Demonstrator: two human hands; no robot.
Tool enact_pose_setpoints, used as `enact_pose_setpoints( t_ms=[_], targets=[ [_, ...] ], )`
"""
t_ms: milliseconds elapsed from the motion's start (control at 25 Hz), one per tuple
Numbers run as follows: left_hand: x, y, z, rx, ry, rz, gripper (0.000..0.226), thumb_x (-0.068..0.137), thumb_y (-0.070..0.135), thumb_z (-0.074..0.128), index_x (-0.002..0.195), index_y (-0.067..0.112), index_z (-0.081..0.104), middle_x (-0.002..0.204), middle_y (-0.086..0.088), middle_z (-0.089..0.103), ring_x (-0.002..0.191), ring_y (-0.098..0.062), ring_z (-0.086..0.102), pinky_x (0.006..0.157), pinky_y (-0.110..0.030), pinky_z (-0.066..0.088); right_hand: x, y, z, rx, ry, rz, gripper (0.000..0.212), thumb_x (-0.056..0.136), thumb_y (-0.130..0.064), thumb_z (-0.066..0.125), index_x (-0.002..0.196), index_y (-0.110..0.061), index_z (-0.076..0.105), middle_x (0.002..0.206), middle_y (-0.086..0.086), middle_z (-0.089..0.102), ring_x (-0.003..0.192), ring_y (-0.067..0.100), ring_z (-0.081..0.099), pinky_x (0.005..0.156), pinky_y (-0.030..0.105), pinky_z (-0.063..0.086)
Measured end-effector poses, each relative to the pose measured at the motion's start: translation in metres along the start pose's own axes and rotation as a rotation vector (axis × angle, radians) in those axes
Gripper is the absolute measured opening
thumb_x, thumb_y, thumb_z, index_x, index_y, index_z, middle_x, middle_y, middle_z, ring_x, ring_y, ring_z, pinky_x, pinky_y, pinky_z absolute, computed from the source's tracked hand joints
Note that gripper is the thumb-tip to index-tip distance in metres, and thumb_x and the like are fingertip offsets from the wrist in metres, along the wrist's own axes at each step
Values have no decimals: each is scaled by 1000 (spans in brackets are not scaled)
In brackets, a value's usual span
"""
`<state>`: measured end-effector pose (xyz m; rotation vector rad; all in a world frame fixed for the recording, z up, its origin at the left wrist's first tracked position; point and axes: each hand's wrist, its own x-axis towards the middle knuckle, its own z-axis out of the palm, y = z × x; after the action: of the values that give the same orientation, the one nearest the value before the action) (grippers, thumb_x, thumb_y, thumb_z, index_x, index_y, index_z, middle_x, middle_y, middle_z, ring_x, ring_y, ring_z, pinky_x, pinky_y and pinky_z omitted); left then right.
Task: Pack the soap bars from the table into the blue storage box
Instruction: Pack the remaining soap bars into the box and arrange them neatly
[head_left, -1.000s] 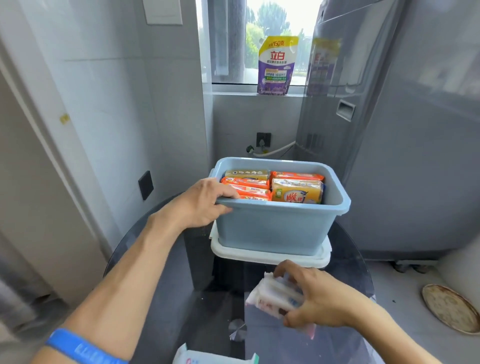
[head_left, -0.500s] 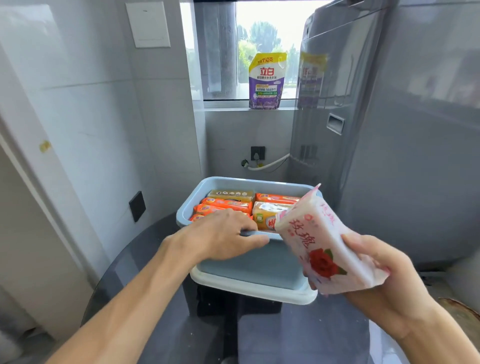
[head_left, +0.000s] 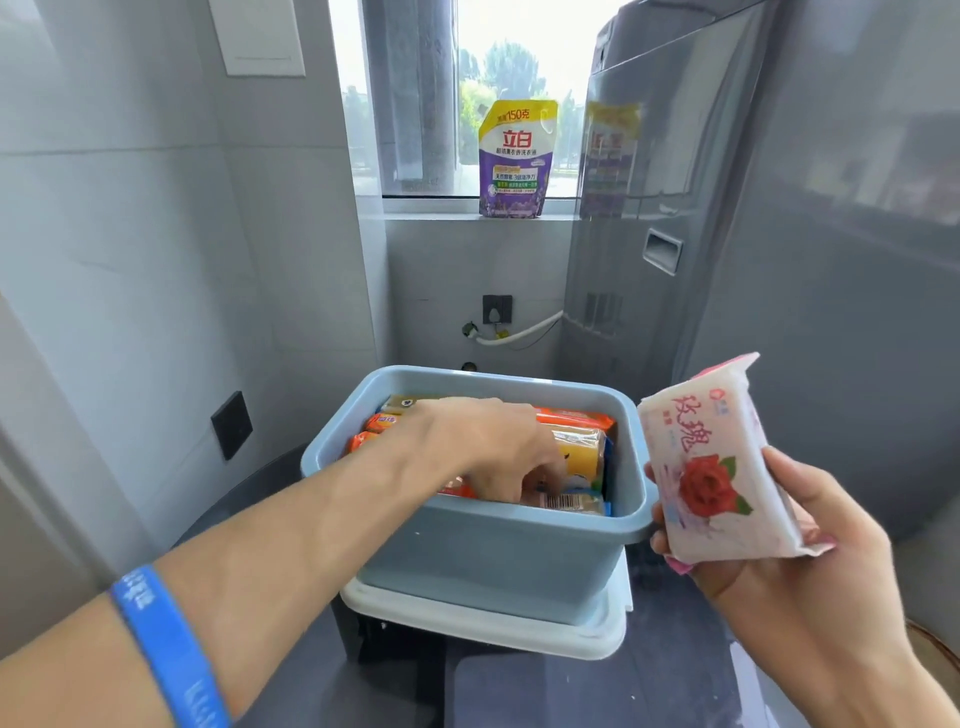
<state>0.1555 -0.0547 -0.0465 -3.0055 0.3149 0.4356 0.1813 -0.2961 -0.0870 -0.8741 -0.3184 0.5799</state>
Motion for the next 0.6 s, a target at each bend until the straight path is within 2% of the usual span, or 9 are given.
enact_pose_setpoints(
  t_ms=[80, 160, 320, 360, 480, 600],
  targets=[
    [-1, -2, 5, 114, 102, 42, 30, 83, 43, 67, 112, 42, 61, 80, 13, 49, 71, -15, 52, 60, -31, 43, 2, 2, 0, 16, 21, -2, 47, 83, -35, 58, 118, -6, 71, 113, 26, 64, 75, 37, 60, 62, 45, 41],
    [-7, -6, 14, -9, 188, 45, 24, 84, 51, 65, 105, 40, 62, 84, 13, 48, 74, -9, 49, 63, -31, 42, 3, 1, 1, 10, 19, 0, 48, 79, -36, 61, 117, -7, 72, 113, 27, 64, 75, 37, 61, 60, 44, 43],
    [-9, -12, 26, -166, 277, 44, 23, 84, 51, 67, 101, 35, 67, 86, 18, 51, 88, 18, 37, 68, -26, 33, 1, 2, 0, 16, 24, -3, 44, 81, -35, 60, 113, -8, 73, 109, 24, 66, 74, 36, 61, 62, 44, 42],
    [-8, -13, 26, -168, 264, 55, 22, 85, 51, 67, 101, 36, 67, 87, 19, 52, 92, 17, 36, 72, -27, 35, 0, 2, 0, 14, 24, -4, 43, 81, -35, 60, 112, -8, 73, 108, 23, 67, 74, 36, 61, 62, 44, 42],
    [-4, -16, 20, -73, 131, 90, 24, 86, 54, 63, 109, 46, 65, 104, 19, 60, 96, -8, 40, 86, -38, 40, 0, 1, 1, 21, 28, -1, 41, 83, -35, 57, 111, -9, 74, 107, 23, 67, 73, 35, 61, 62, 43, 41],
    [-4, -18, 20, -80, 129, 136, 18, 85, 43, 67, 103, 44, 71, 100, 20, 64, 92, -11, 48, 82, -39, 48, 1, 1, 1, 19, 41, 6, 41, 84, -34, 56, 111, -9, 74, 107, 23, 67, 73, 35, 61, 62, 44, 41]
  ],
)
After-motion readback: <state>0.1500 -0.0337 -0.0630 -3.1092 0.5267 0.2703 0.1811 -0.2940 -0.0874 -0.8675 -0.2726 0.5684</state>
